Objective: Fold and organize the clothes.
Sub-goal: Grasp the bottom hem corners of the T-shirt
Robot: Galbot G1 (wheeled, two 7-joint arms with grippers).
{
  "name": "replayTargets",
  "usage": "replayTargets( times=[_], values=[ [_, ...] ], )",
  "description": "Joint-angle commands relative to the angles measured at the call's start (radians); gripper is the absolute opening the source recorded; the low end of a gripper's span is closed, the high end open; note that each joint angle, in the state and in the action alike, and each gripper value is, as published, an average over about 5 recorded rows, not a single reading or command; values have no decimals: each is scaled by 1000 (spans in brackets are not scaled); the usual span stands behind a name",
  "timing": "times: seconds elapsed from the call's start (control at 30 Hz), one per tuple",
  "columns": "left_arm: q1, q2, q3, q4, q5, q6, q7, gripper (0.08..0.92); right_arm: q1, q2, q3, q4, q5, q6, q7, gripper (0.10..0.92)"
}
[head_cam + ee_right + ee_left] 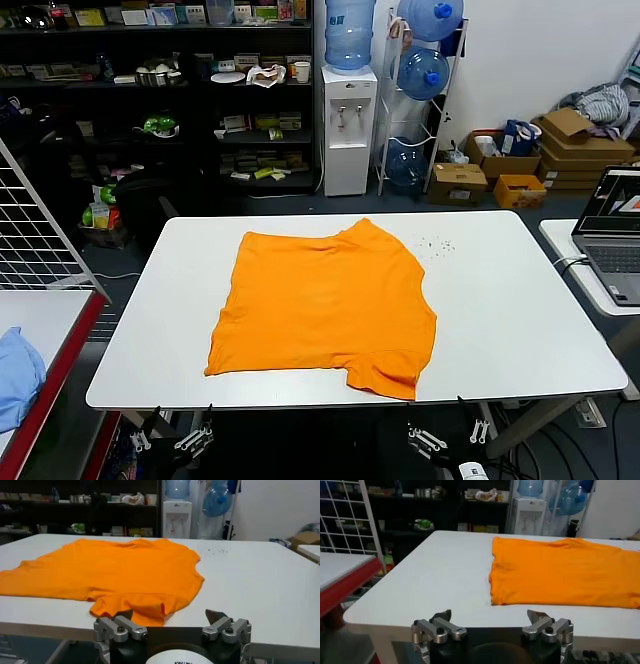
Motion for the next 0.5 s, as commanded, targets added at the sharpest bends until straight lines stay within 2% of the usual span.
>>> replayTargets(
  times=[0.03,0.33,0.5],
  values=[
    [-40,-10,21,4,2,-7,-8,921,17,-1,-1,10,17,-12,-8,921],
    [-248,-21,79,101,-36,59,-24,921,189,22,-31,-48,10,-113,45,921],
    [-312,-15,118,169,-46,63,-18,921,244,41,-50,-115,2,-147,73,921]
  ],
)
